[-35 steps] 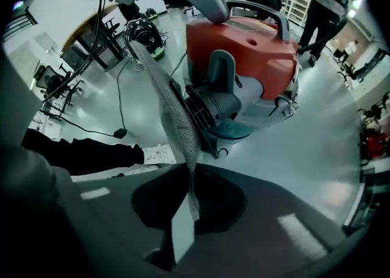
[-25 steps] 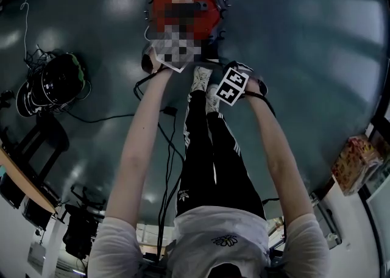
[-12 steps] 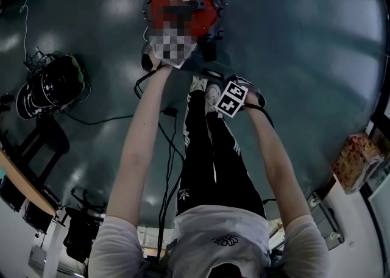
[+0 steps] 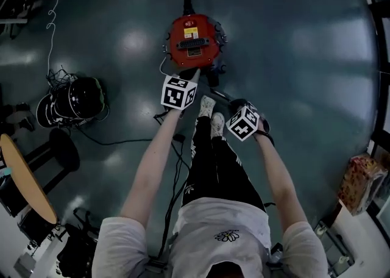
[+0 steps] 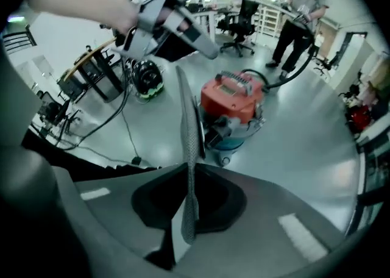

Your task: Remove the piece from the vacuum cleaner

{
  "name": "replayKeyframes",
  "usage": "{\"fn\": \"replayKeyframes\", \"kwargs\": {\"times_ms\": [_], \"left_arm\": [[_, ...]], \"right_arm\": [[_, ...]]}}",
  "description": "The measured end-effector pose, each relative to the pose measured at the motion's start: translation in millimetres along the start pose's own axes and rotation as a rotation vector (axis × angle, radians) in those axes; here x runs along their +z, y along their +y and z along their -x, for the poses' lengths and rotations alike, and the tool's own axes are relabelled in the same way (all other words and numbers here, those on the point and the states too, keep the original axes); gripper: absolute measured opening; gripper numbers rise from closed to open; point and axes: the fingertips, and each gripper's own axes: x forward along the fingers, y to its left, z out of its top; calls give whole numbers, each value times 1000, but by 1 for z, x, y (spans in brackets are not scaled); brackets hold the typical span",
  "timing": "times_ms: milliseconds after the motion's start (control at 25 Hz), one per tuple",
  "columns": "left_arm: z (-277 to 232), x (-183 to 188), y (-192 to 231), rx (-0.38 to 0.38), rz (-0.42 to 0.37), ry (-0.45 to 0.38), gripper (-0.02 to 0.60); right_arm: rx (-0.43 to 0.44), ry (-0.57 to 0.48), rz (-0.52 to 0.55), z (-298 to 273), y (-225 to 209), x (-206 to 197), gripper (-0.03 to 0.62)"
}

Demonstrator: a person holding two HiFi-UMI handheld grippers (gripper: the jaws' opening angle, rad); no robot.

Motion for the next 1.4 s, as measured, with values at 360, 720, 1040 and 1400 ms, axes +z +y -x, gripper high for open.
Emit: {"fn": "replayKeyframes", "kwargs": {"times_ms": [360, 720, 1040, 1400], "left_arm": [[217, 123, -82, 269, -172, -484, 1], [363, 189, -173, 299, -305, -814, 1], [426, 202, -181, 332, -269, -984, 1], [452, 204, -169, 347, -251, -1033, 1]], "right_arm": [[-287, -491, -85, 229, -28, 109, 44], [-438, -881, -8, 427, 9, 161, 44], [-470, -1128, -140, 498, 4, 175, 44], [-445, -1159, -194, 494, 22, 191, 43]]}}
